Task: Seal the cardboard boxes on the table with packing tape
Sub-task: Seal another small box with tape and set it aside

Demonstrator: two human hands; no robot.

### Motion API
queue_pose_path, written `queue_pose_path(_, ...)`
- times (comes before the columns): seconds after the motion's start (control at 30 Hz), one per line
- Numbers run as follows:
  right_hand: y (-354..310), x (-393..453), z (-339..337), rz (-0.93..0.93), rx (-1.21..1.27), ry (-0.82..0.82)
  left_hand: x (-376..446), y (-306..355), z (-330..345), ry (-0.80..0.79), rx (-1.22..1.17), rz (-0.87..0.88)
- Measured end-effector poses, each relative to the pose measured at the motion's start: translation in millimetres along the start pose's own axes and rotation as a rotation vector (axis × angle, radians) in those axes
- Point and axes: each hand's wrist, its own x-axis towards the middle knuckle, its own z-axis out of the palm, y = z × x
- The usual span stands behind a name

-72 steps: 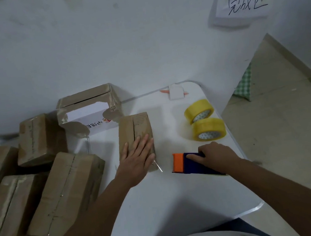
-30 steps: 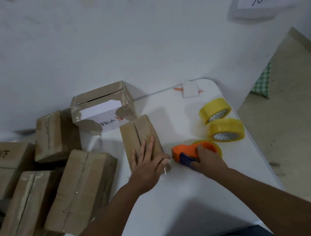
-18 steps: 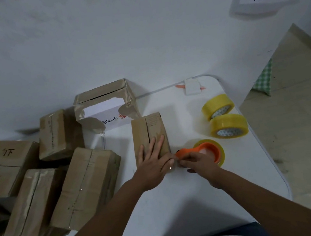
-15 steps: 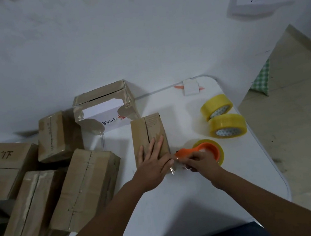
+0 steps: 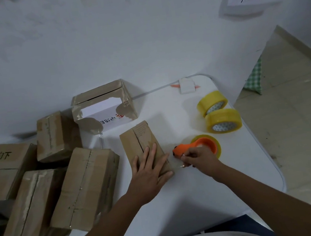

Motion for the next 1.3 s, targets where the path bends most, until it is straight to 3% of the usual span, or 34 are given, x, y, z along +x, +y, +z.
queue_pose_path(0.17, 0.0, 3.8, -2.3, 0.001, 0.0, 0.0, -0.7, 5.1, 3.8, 0.166, 0.12, 0.012)
queue_pose_path(0.43, 7.4, 3.9, 4.8, -0.026, -0.044, 0.057, 1.2, 7.3, 3.9, 0.094, 0.166, -0.009)
queue_pose_path(0.53, 7.3, 5.2, 8.5, -0.093, -0.09, 0.077, -1.6, 7.8, 2.6, 0.131, 0.088, -0.048)
queue_pose_path(1.0, -1.9, 28.3, 51.2, -0.398, -0.289, 0.111, 0.5, 11.6, 3.7, 0.149, 0.194, -0.027)
queue_pose_path(1.3, 16.8, 29.7, 74.6, -0.113, -0.164, 0.13, 0.8, 8.4, 7.5, 0.141, 0.186, -0.027)
